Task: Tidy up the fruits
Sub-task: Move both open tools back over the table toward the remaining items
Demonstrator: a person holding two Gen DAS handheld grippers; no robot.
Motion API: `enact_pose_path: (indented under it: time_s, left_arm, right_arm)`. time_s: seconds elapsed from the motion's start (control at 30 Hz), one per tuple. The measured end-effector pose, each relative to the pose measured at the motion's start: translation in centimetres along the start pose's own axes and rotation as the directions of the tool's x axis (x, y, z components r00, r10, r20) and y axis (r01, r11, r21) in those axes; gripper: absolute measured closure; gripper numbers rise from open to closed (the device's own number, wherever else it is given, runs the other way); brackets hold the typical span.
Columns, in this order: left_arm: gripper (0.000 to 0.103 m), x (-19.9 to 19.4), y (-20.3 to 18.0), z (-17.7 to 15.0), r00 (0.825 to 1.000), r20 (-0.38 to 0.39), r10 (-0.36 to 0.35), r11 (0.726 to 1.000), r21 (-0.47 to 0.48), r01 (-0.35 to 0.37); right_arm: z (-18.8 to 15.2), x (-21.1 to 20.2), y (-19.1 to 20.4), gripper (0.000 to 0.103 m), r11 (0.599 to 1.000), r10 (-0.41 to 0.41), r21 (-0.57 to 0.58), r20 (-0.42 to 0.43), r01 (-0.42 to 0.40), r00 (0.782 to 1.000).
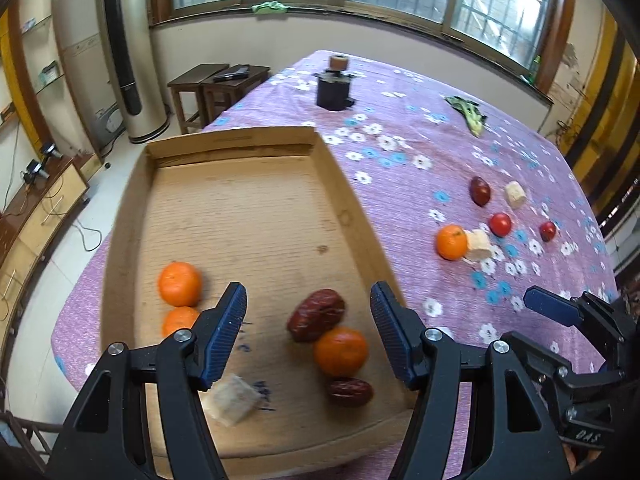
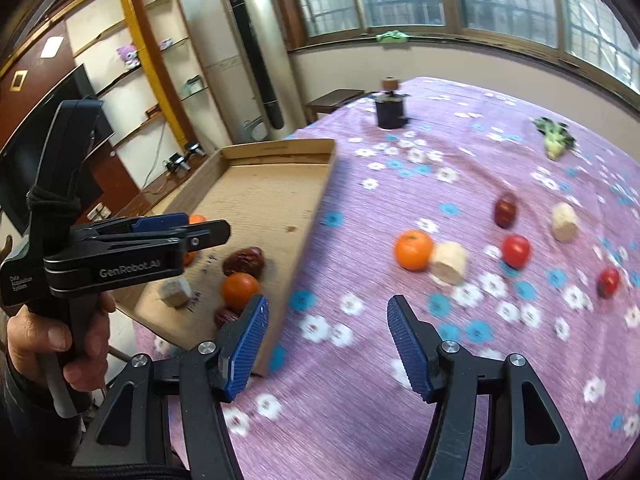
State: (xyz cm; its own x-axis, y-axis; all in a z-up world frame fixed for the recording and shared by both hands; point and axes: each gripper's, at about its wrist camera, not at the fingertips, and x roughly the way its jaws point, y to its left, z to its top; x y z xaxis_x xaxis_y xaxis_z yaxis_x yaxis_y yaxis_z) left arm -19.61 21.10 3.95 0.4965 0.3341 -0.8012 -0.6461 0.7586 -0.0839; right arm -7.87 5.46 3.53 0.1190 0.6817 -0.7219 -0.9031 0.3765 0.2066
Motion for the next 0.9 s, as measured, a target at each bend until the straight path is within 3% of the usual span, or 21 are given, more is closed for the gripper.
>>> enact_pose_path:
  time_s: [0.73, 0.9]
  left_arm:
    - [0.039, 0.3, -6.4, 0.2, 0.997, -0.022, -0.08, 0.992, 0.094, 0.082]
    - [0.039, 1.3, -8.5, 0.6, 0.997, -0.021, -0.081, 0.984, 0.156, 0.083]
  right_arm:
    - [-3.1, -4.2, -8.0, 0.039, 0.982, -0.131, 0.142, 0.021, 0.126, 0.991]
    - [-3.5, -5.0, -10.0, 0.039, 0.973, -0.159, 0.171, 0.025, 0.152, 0.987]
